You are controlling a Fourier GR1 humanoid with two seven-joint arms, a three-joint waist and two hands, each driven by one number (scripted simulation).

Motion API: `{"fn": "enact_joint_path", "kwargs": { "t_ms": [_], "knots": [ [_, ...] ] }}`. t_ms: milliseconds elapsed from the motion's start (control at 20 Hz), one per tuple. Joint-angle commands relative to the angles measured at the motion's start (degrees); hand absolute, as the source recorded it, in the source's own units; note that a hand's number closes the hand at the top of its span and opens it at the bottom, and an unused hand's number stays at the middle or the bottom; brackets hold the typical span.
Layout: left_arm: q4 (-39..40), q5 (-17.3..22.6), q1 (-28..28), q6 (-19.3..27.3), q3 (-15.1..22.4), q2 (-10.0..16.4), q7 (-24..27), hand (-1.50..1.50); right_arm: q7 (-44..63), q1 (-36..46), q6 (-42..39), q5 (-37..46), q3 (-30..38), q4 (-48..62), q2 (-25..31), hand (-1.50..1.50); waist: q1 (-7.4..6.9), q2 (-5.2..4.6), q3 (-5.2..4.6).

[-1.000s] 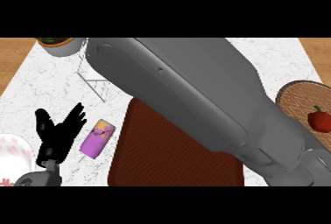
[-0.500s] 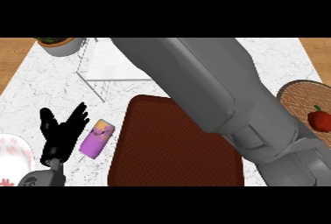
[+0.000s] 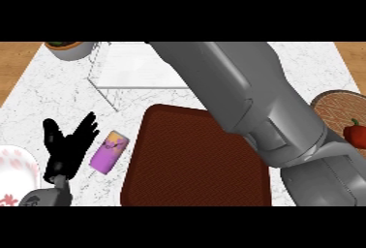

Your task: Pick the croissant from the tray and place it in the tiered shelf

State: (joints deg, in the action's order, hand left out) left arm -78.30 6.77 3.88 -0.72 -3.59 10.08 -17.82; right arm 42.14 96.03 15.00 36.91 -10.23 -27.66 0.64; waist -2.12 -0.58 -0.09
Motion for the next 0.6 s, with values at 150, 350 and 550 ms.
{"fn": "enact_joint_path", "kwargs": {
  "t_ms": [150,350,550],
  "knots": [
    [1.54,0.34,0.46,-0.30,-0.68,-0.29,0.38,0.00,-6.48,2.17,3.14,-0.63,2.79,4.25,-0.56,1.50,0.14,-0.04,-0.01],
    [4.11,-0.64,-0.74,-1.44,-0.97,0.15,5.26,0.00,-9.99,0.80,4.85,-0.29,2.60,8.10,-0.59,1.50,-0.41,-0.26,-0.06],
    [2.12,-0.37,0.18,-1.23,-0.13,0.00,0.70,0.00,-9.43,2.97,0.92,1.66,1.81,11.01,-0.59,1.50,-0.24,-0.05,-0.02]
  ]
}}
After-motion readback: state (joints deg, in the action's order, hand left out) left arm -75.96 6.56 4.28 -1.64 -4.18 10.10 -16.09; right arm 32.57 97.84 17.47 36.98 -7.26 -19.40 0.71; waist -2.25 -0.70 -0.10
